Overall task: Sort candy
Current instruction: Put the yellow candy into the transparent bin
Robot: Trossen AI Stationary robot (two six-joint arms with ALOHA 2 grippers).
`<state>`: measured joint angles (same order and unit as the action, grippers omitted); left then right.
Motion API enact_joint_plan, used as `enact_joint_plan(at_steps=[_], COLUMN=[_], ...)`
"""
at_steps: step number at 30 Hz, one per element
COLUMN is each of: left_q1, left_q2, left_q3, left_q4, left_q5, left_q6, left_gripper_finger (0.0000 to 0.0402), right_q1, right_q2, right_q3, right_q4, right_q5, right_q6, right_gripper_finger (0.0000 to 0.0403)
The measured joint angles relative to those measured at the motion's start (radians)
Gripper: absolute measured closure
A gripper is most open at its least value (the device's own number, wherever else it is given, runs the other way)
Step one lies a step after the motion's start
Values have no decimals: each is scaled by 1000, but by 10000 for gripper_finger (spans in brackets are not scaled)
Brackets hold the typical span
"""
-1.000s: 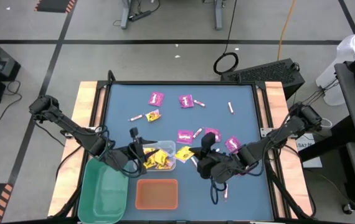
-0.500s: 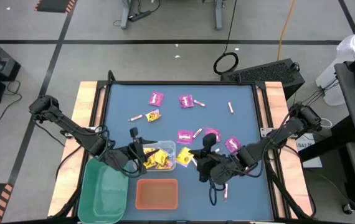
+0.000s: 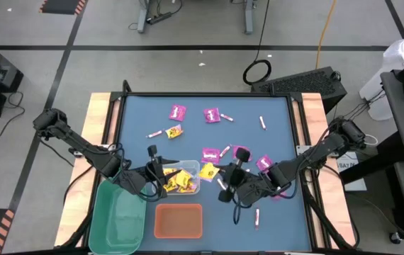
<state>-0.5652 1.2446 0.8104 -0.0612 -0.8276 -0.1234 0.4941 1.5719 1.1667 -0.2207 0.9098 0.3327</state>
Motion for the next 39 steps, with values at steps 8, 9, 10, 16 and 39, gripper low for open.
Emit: enact_joint_plan(at_steps=[8, 9, 10, 16, 39], left_q1=[0, 0, 0, 0, 0], left_q2=[0, 0, 0, 0, 0], left_q3=[0, 0, 0, 0, 0], left_q4=[0, 0, 0, -1, -1], left_q5=[0, 0, 0, 0, 0], left_q6=[0, 0, 0, 0, 2], left_gripper_finger=[249, 249, 249, 249, 249], right_q1=[-75, -79, -82, -96, -166], right_q2=[0, 2, 5, 13, 231], right_q3=[0, 0, 0, 0, 0], right_q4=[-97, -101, -102, -105, 295], right_q5=[-96, -98, -98, -105, -382], right_q6=[156, 163, 168, 173, -85], right_gripper_finger=[403, 403, 403, 403, 403])
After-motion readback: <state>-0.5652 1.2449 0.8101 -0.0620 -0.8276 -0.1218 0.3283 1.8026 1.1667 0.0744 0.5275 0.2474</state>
